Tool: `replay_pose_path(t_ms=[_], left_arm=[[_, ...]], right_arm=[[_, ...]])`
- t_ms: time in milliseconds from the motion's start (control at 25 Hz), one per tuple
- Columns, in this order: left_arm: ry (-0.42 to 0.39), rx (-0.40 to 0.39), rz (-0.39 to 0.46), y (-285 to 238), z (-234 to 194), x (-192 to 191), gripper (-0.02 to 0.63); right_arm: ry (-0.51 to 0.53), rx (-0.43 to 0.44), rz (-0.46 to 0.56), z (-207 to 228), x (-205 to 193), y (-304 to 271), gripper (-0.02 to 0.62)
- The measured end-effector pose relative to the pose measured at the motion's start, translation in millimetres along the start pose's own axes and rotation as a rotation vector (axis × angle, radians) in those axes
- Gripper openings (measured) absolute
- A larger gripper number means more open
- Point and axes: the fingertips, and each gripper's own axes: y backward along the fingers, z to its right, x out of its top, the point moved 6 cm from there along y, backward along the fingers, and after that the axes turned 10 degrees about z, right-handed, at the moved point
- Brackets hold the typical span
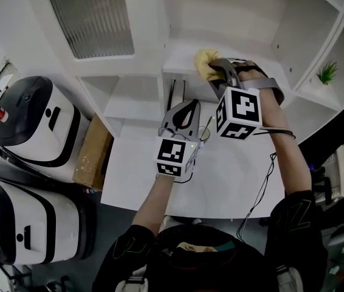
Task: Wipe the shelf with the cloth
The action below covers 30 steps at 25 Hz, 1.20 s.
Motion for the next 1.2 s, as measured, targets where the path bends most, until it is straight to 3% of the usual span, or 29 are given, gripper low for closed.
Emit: replay_pose_path(t_ms=[1200], left_arm=[[0.036,-0.167,0.029,-45,114,-4,-0.005]], right_arm=[[-0.146,-0.068,-0.273,-18,-153,87,0.115]])
